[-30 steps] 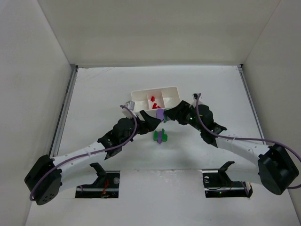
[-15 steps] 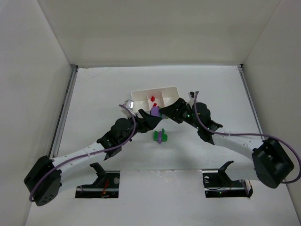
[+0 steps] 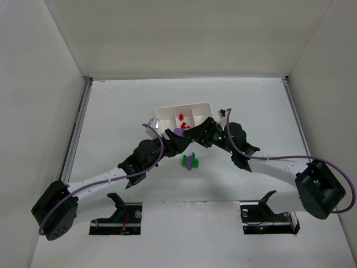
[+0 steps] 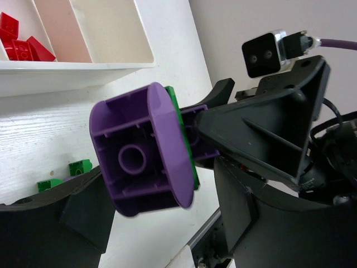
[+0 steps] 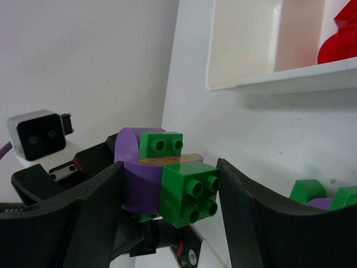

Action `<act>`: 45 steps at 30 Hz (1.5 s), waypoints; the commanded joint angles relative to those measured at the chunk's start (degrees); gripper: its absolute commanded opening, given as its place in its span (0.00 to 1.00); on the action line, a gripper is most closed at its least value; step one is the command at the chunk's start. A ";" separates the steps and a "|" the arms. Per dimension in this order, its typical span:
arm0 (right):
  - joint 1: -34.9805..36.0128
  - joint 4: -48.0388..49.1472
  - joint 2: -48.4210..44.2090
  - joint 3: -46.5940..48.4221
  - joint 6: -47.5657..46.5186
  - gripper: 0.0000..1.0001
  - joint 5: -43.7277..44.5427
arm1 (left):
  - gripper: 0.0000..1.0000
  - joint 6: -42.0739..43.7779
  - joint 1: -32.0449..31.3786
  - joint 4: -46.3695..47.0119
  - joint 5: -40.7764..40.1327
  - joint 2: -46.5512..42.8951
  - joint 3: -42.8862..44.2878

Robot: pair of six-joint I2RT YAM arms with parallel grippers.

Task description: Sort the legos into containers by color

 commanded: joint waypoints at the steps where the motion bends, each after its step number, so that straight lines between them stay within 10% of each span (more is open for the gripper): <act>1: 1.07 6.04 -0.11 2.97 1.38 0.59 -1.06 | 0.63 0.02 -0.08 4.72 -0.45 0.68 -1.02; 23: 2.30 6.39 2.43 2.35 2.35 0.59 -0.18 | 0.62 4.67 -3.24 10.09 -4.93 2.00 -1.38; 40: 2.30 5.69 3.05 1.39 1.65 0.60 1.49 | 0.26 5.82 -4.13 9.56 -6.34 0.68 -1.90; 45: 2.13 5.60 2.08 1.03 1.38 0.59 1.32 | 0.40 5.91 -4.48 9.47 -6.43 0.16 -2.69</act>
